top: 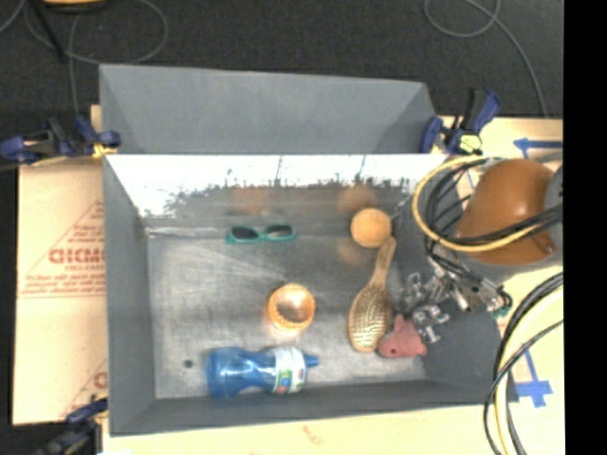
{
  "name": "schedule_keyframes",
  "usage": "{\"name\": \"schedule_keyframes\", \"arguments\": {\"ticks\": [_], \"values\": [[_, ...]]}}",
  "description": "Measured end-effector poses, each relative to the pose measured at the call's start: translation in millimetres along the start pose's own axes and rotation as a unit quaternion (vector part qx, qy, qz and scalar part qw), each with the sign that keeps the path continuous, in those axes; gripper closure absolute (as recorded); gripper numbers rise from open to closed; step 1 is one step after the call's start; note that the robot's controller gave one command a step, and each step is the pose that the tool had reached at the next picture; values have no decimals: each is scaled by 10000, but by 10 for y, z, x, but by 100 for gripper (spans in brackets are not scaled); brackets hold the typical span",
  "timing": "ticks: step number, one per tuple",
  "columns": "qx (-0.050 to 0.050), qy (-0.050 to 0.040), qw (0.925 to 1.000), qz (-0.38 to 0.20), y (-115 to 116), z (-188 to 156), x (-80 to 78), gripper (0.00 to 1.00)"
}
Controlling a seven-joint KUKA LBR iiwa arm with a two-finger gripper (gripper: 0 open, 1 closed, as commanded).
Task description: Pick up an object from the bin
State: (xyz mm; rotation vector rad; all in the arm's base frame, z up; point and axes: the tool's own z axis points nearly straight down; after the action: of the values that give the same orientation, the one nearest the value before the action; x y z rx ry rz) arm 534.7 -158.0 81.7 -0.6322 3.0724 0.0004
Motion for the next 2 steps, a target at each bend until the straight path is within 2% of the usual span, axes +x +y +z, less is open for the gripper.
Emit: {"name": "schedule_keyframes", "arguments": {"ticks": [1, 2], "values": [[-14, 44, 10000, -40, 17, -452, -37, 100], [-4, 29, 10000, -31, 75, -1068, -9, 100]]}}
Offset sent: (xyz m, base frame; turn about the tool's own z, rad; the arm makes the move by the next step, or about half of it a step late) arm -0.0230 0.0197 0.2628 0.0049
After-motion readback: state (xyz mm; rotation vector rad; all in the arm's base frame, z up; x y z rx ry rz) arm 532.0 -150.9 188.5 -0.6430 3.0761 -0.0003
